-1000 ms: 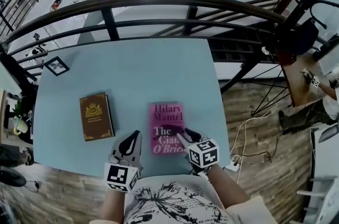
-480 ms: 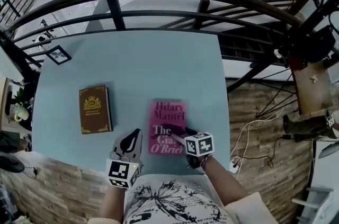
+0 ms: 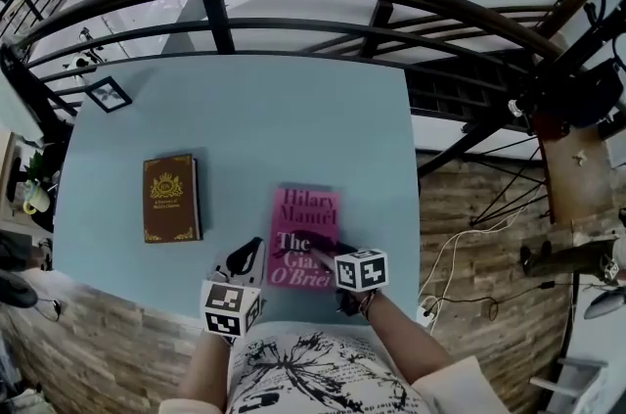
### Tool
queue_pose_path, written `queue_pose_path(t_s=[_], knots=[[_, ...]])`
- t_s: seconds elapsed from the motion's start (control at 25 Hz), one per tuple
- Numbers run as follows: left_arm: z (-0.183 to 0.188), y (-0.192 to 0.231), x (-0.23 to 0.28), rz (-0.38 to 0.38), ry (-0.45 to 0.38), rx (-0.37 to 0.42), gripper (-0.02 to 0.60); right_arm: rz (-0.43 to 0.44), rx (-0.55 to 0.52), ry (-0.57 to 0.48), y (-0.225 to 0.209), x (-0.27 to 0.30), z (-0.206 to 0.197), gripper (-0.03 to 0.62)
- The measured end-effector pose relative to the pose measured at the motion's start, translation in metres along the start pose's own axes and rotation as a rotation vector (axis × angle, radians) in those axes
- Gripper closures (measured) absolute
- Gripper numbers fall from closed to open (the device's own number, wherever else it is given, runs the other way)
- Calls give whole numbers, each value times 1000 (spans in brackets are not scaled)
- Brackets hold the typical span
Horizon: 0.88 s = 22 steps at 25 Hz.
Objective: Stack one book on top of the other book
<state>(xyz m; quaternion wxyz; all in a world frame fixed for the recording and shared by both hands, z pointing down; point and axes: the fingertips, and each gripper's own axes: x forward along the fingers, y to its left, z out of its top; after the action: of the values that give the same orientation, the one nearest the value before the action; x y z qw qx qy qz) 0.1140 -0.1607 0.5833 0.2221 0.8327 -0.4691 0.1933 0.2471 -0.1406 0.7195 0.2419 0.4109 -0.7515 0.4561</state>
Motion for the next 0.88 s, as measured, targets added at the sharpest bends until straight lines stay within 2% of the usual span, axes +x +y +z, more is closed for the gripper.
queue_pose_path(t_s=[0.16, 0.2, 0.28, 0.4, 0.56, 0.64, 0.76, 0.88], knots=[[-30, -3, 18, -47, 175, -106, 564, 3, -4, -6, 1, 0, -1, 350], [-37, -5, 22, -61, 211, -115, 546, 4, -5, -7, 1, 0, 0, 350], [-50, -8, 31, -88, 279, -132, 450, 7, -10, -8, 1, 0, 0, 350], [-71, -6, 44, -98, 361, -180, 408, 12, -19, -16, 1, 0, 0, 350], [-88, 2, 60, -92, 415, -241, 393, 16, -25, -30, 2, -1, 1, 352], [-96, 2, 67, -94, 439, -243, 387, 19, -26, -35, 1, -2, 1, 352], [-108, -2, 74, -121, 468, -253, 370, 24, -28, -42, 1, -1, 0, 353], [-113, -6, 77, -157, 472, -309, 371, 22, -30, -50, 1, -1, 1, 353]])
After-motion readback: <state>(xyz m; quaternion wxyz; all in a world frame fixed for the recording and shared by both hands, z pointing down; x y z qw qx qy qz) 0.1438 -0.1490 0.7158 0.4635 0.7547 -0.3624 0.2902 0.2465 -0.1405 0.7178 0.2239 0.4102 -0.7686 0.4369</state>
